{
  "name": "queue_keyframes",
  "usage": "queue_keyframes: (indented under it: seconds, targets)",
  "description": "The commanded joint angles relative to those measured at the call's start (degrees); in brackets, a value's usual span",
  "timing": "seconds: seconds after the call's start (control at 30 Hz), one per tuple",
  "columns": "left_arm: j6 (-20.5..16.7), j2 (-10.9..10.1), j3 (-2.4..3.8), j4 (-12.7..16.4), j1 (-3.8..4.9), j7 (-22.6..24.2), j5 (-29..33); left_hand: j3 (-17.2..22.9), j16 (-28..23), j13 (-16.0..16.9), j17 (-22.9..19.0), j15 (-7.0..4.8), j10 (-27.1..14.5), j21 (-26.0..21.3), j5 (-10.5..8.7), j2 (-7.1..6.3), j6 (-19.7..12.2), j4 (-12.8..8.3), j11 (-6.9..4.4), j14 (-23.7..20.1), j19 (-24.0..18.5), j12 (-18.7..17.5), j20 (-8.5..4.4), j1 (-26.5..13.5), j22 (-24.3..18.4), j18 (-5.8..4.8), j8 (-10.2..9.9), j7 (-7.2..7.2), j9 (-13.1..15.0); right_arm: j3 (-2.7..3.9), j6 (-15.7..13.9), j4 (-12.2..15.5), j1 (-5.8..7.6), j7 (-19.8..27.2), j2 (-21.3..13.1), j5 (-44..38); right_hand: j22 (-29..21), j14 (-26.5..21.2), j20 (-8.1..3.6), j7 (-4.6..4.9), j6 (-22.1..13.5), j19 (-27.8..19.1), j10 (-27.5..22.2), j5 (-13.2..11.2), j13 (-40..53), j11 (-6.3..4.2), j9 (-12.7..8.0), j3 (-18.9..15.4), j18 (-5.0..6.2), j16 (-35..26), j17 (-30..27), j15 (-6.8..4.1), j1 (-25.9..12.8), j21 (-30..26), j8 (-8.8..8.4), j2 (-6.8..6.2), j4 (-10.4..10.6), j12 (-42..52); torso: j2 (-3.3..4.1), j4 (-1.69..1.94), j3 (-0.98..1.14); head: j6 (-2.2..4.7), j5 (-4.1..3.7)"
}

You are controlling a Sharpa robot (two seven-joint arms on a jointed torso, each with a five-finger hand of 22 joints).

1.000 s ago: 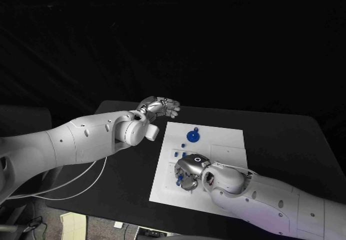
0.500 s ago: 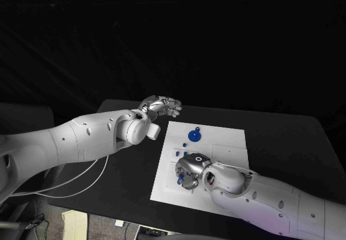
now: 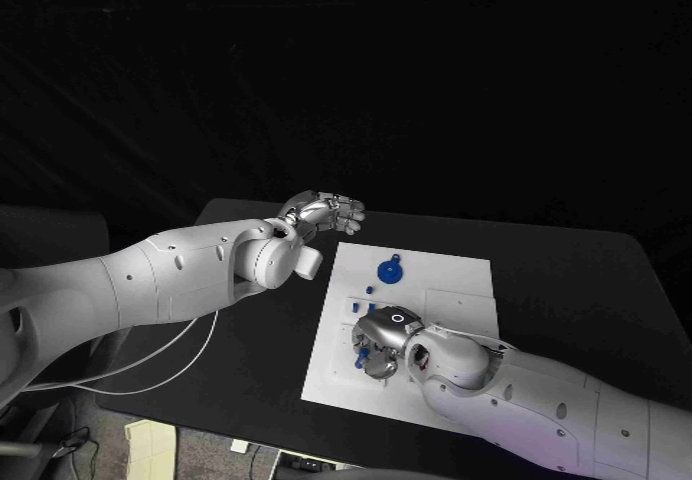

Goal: Assemble the parts on the task board

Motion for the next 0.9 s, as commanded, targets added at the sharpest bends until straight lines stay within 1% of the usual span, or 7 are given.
queue_keyframes:
  seconds: [0.03,0.13,0.33,0.43,0.6,0.9]
  targets:
    - [0.8,0.1,0.05,0.1,0.07,0.4,0.3,-0.1,-0.3,0.0,0.1,0.05,-0.3,-0.3,-0.24,0.14,-0.5,0.3,-0.03,0.5,0.3,0.3,0.29,-0.6,0.1,0.88,0.4,-0.1,-0.1,-0.07,1.3,-0.3,-0.06,-1.3,0.1,-1.9,1.0,-0.3,-0.31,-0.12,0.4,0.0,0.8,-0.1,0.0,0.01,0.1,0.0,3.08,0.3,-0.1,-0.27,-0.1,0.2,0.18,0.66,-0.3,0.2,0.0,0.0,-0.02,0.22,-0.01]
    - [0.7,0.1,0.05,0.1,0.07,0.4,0.3,-0.1,-0.4,0.0,0.1,0.06,-0.3,-0.3,-0.25,0.14,-0.5,0.3,-0.03,0.5,0.3,0.3,0.3,-0.6,0.1,0.88,0.4,-0.1,-0.1,-0.1,1.2,-0.4,-0.06,-1.4,0.2,-1.9,1.0,-0.3,-0.33,-0.11,0.4,0.0,0.8,-0.3,0.0,0.02,0.1,0.0,3.08,0.3,-0.1,-0.26,-0.1,0.3,0.15,0.75,-0.3,0.1,0.0,0.04,-0.03,0.45,0.01]
    - [0.8,0.1,0.05,0.1,0.07,0.4,0.3,-0.1,-0.4,0.0,0.1,0.06,-0.3,-0.3,-0.25,0.13,-0.5,0.3,-0.03,0.5,0.3,0.3,0.3,-0.6,0.1,0.88,0.4,-0.1,-0.1,-0.31,1.5,-0.5,-0.07,-1.3,0.5,-1.9,1.0,-0.3,-0.33,-0.11,0.4,0.0,0.8,-0.4,0.0,0.02,0.1,0.0,3.08,0.3,-0.1,-0.26,-0.1,0.3,0.14,0.77,-0.3,0.1,0.01,0.03,-0.06,0.59,0.03]
    - [0.8,0.1,0.05,0.1,0.07,0.4,0.3,-0.1,-0.4,0.0,0.2,0.06,-0.3,-0.3,-0.24,0.13,-0.5,0.3,-0.03,0.6,0.3,0.3,0.29,-0.6,0.1,0.88,0.4,-0.1,-0.1,-0.62,1.7,-0.5,-0.07,-1.3,0.6,-2.0,1.0,-0.3,-0.33,-0.11,0.4,0.0,0.8,-0.5,0.0,0.02,0.1,0.0,3.08,0.3,-0.1,-0.26,-0.1,0.3,0.13,0.78,-0.3,0.1,0.02,0.05,-0.06,0.59,0.05]
    - [0.7,0.1,0.05,0.0,0.07,0.4,0.3,-0.1,-0.4,0.0,0.2,0.06,-0.3,-0.3,-0.24,0.14,-0.5,0.3,-0.03,0.6,0.3,0.3,0.3,-0.6,0.1,0.88,0.4,-0.1,-0.1,-0.96,2.0,-0.5,-0.07,-1.1,0.7,-2.0,1.0,-0.3,-0.34,-0.11,0.4,0.0,0.8,-0.5,0.0,0.03,0.1,0.0,3.08,0.3,-0.1,-0.26,0.0,0.3,0.12,0.79,-0.4,0.1,0.0,0.04,-0.05,0.54,0.08]
    - [0.7,0.2,0.05,0.0,0.07,0.3,0.3,-0.1,-0.5,0.0,0.3,0.06,-0.3,-0.3,-0.25,0.13,-0.5,0.3,-0.03,0.6,0.3,0.3,0.29,-0.6,0.1,0.89,0.4,-0.11,-0.1,-1.35,3.2,0.0,-0.07,0.5,0.6,0.1,1.0,-0.5,-0.29,-0.05,0.3,-0.2,0.6,-0.2,0.0,0.1,0.0,-0.1,3.08,0.3,-0.1,-0.19,-0.2,0.2,0.02,0.64,-0.4,0.0,-0.01,0.0,-0.05,0.4,0.07]
